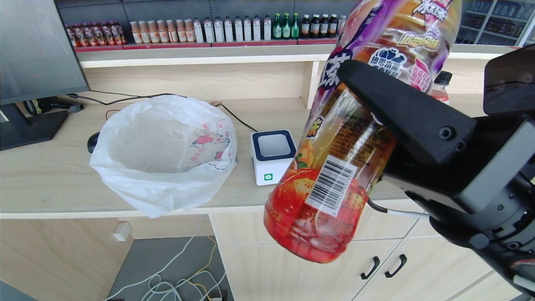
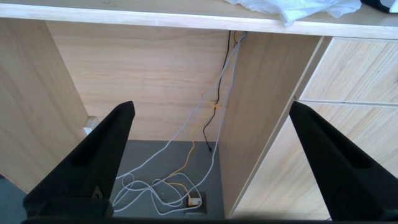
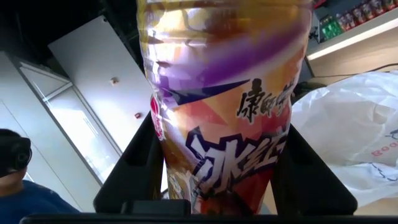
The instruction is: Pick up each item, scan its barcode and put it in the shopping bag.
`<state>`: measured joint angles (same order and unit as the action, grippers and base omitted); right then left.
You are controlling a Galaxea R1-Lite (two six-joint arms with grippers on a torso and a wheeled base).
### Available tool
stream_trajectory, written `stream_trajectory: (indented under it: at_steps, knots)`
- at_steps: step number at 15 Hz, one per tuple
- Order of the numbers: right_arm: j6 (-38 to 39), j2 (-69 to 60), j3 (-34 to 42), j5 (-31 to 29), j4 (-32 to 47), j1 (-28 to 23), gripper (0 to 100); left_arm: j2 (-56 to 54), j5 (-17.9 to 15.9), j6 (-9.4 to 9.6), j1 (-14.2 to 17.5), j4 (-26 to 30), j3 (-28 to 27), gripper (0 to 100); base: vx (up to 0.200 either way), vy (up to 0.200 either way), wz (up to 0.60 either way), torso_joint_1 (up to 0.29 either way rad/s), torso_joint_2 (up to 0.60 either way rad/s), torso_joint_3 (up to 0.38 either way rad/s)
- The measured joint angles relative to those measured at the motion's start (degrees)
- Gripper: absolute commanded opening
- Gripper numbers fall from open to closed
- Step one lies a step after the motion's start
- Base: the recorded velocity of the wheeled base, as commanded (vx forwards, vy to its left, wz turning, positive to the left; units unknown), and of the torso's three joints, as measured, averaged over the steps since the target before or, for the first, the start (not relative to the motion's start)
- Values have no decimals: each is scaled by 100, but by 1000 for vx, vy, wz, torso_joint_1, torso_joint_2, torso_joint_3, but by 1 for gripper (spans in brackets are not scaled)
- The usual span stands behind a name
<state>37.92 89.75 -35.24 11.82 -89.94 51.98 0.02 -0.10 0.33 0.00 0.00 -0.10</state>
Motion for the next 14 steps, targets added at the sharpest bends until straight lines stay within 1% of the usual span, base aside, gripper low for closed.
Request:
stream_trajectory:
  at_steps: [10,14]
  knots:
    - [-166,-17,62,2,0,2,0,0,0,2,0,0,0,100,0,0,0,0,0,0]
    - [-590,11,126,0,-2,-9,0,0,0,0,0,2,0,100,0,0,0,0,0,0]
